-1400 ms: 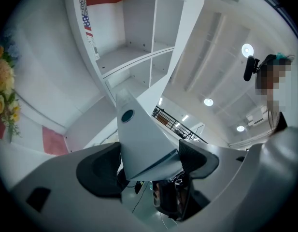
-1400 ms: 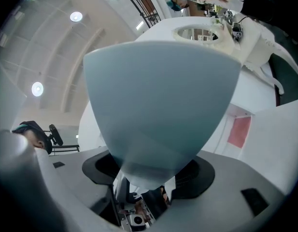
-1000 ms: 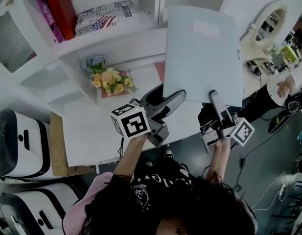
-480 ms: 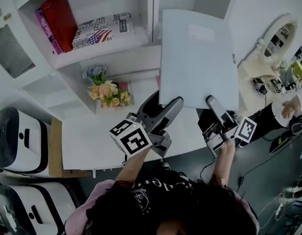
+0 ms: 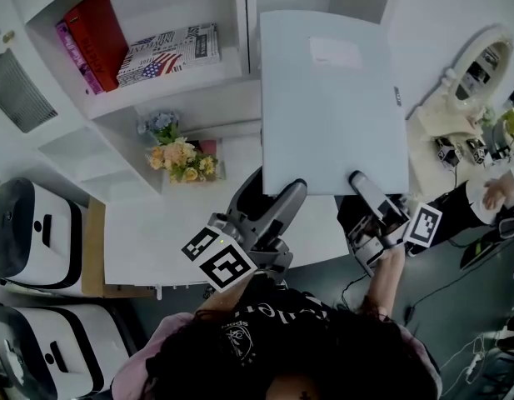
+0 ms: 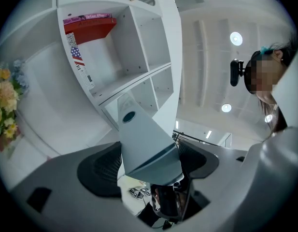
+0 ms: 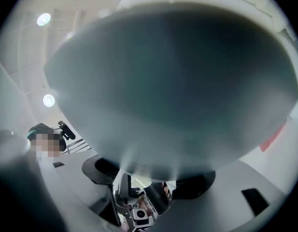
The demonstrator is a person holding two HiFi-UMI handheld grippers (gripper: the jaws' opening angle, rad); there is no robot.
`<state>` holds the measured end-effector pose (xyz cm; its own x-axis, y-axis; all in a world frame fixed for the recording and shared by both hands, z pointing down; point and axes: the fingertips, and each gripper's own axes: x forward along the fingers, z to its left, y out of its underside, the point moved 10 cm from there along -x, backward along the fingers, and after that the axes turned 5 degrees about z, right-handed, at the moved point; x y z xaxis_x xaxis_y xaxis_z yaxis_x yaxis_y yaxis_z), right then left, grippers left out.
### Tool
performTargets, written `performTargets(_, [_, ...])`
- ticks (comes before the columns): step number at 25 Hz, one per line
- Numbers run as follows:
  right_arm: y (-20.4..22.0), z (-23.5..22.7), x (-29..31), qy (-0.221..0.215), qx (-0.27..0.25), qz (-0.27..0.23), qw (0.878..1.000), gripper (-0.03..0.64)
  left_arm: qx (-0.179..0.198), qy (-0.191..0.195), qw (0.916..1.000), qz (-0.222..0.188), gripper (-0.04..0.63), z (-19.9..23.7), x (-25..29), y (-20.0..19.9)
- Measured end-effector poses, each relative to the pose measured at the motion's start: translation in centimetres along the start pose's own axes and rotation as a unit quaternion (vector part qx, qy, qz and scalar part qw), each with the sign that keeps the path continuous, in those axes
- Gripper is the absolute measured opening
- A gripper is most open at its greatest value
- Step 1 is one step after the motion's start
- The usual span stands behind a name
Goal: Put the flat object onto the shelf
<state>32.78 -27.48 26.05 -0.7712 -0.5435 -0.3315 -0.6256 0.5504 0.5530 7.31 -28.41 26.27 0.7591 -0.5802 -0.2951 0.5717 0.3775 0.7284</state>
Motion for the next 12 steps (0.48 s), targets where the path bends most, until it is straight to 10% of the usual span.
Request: performTargets(12, [-1.8, -3.4, 0.1, -0.001, 0.077, -0.018, 0.997, 0.304, -0.007, -0.032, 0.9995, 0.006, 0.371, 1.1, 1.9, 0.3])
